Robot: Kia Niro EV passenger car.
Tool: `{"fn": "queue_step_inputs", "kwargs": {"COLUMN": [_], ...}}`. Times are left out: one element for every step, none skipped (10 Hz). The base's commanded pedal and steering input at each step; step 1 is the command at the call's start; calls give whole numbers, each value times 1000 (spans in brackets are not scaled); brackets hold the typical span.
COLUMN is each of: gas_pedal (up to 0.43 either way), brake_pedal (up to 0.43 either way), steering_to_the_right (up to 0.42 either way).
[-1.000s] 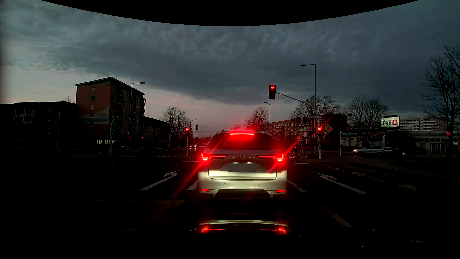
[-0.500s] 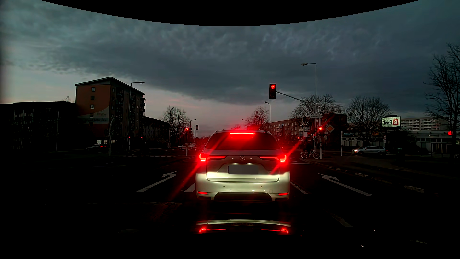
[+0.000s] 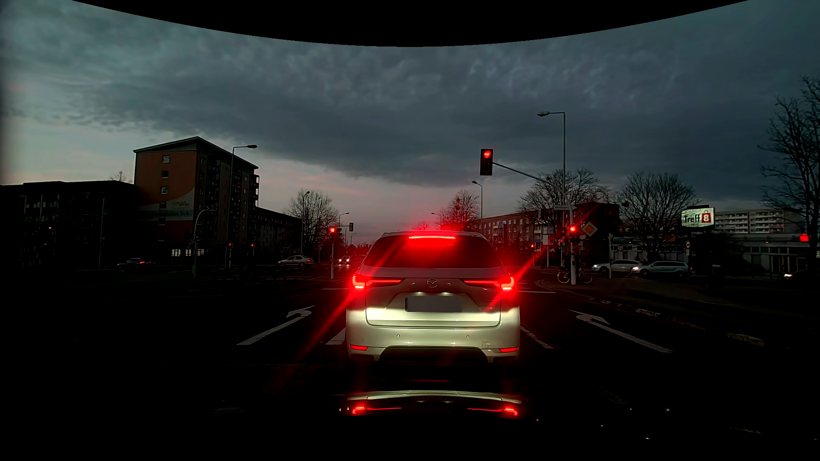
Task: Follow the waypoints while adhering to traffic rules and regulations
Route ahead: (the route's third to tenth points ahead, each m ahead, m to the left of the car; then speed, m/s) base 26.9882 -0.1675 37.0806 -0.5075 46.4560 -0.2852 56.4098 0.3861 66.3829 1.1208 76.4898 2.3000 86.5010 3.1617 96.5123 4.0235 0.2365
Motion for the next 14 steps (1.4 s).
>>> {"fn": "queue_step_inputs", "kwargs": {"gas_pedal": [0, 0, 0, 0, 0, 0, 0, 0, 0, 0, 0, 0, 0, 0], "brake_pedal": [98, 98, 104, 104, 104, 104, 110, 110, 110, 116, 110, 116, 116, 122], "steering_to_the_right": [-7, -7, -7, -7, -7, -7, -7, -7, -7, -7, -7, -7, -7, -7]}}
